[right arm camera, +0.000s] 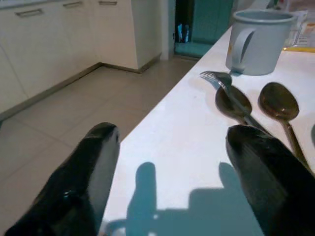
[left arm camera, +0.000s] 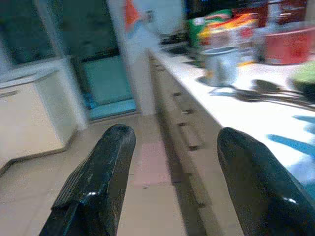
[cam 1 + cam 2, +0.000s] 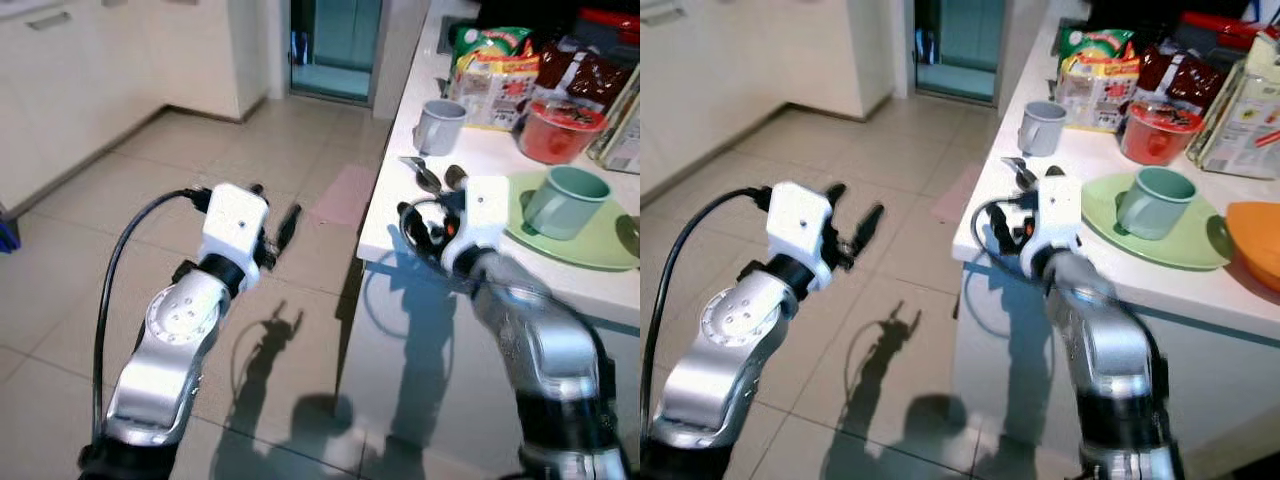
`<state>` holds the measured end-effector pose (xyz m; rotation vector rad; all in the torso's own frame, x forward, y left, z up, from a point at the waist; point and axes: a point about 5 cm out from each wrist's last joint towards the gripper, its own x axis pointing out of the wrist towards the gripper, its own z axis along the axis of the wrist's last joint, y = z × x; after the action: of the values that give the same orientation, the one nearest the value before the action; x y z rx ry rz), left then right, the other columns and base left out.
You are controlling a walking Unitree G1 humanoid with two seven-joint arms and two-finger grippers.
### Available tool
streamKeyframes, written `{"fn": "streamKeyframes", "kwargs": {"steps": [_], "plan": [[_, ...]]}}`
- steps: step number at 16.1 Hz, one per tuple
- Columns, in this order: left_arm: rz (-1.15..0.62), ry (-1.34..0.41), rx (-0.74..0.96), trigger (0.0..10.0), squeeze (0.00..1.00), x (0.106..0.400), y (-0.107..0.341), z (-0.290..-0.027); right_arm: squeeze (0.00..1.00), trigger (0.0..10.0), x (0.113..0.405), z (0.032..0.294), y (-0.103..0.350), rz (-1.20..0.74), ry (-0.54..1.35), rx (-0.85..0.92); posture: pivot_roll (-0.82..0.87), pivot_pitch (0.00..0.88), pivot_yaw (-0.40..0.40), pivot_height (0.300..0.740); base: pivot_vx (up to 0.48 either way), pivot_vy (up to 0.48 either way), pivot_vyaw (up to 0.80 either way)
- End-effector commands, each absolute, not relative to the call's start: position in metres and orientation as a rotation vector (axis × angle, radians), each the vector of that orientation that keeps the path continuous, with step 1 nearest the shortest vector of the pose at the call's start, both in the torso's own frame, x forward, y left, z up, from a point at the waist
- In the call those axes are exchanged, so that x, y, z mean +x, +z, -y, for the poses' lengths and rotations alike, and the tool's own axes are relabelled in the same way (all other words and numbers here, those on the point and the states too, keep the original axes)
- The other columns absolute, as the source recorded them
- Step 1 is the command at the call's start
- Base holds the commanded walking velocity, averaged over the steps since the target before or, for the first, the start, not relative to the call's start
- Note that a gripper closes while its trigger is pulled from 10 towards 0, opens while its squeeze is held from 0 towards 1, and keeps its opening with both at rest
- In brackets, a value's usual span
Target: Setting the table
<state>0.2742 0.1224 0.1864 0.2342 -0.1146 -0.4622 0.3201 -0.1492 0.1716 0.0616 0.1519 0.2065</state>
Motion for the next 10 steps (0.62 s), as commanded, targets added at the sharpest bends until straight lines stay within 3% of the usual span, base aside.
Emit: {"fn": "streamKeyframes", "kwargs": {"steps": [1, 10], "plan": [[0.1, -0.553, 0.232, 10.0, 0.0, 0.269, 0.187, -0.114, 1.0, 10.0, 0.33, 0.156, 0.167, -0.201, 0.183, 0.067, 0.01, 0.0, -0.022, 0.74, 0.0, 0.0, 0.0], [0.096, -0.576, 0.236, 10.0, 0.0, 0.269, 0.191, -0.116, 1.0, 10.0, 0.38, 0.175, 0.174, -0.283, 0.102, 0.027, 0.01, 0.0, -0.022, 0.74, 0.0, 0.0, 0.0]]}}
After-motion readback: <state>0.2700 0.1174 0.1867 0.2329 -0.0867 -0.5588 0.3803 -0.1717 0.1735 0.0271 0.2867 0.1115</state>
